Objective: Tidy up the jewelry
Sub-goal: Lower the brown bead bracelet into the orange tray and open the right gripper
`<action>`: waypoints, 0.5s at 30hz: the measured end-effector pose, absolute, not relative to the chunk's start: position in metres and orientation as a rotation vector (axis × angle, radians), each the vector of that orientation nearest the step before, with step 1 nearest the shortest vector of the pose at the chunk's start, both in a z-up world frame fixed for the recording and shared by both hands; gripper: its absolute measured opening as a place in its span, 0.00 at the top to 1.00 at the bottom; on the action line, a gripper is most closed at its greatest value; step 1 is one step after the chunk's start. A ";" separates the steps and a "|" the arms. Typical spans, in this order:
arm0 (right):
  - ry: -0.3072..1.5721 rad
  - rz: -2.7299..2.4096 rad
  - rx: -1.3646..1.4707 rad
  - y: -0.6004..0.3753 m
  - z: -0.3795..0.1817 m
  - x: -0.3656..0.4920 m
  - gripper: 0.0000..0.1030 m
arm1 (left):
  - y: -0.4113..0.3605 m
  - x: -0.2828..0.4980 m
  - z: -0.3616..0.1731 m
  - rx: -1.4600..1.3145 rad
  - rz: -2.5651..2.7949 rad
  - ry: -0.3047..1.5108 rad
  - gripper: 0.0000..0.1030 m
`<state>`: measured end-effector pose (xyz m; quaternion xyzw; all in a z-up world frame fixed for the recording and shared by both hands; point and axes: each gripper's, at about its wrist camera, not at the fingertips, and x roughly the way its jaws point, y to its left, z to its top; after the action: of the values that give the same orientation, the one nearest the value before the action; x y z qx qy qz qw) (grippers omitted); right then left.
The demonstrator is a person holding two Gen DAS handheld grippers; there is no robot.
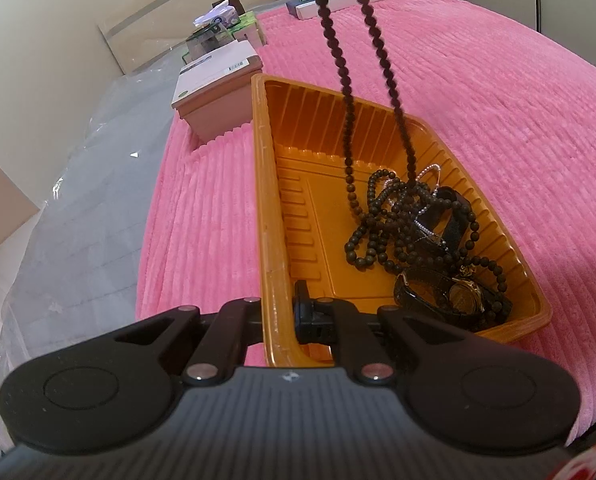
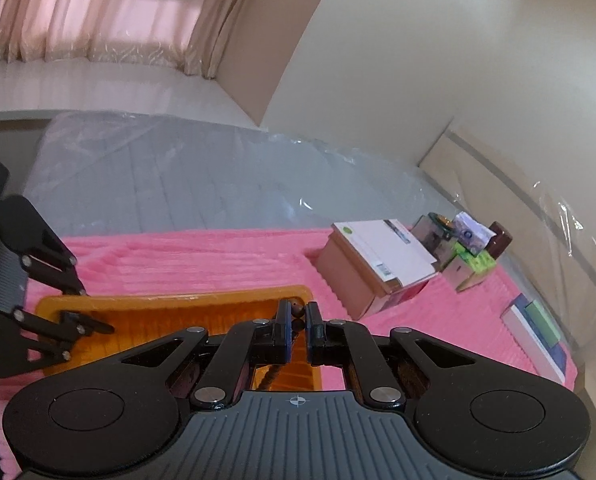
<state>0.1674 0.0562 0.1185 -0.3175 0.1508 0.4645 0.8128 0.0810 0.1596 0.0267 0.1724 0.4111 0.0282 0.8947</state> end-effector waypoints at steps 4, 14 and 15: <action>0.325 1.000 -0.707 0.059 0.109 0.174 0.94 | 0.160 0.081 0.027 0.356 0.058 0.852 0.96; 0.430 0.993 -0.701 0.064 0.088 0.183 0.94 | 0.161 0.081 0.025 0.348 0.058 0.852 0.96; 0.437 0.993 -0.699 0.064 0.087 0.184 0.94 | 0.162 0.081 0.025 0.348 0.058 0.852 0.96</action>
<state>0.1837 0.0640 0.0867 -0.3256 0.2036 0.4629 0.7989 0.0808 0.1617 0.0254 0.1678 0.4112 0.0280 0.8955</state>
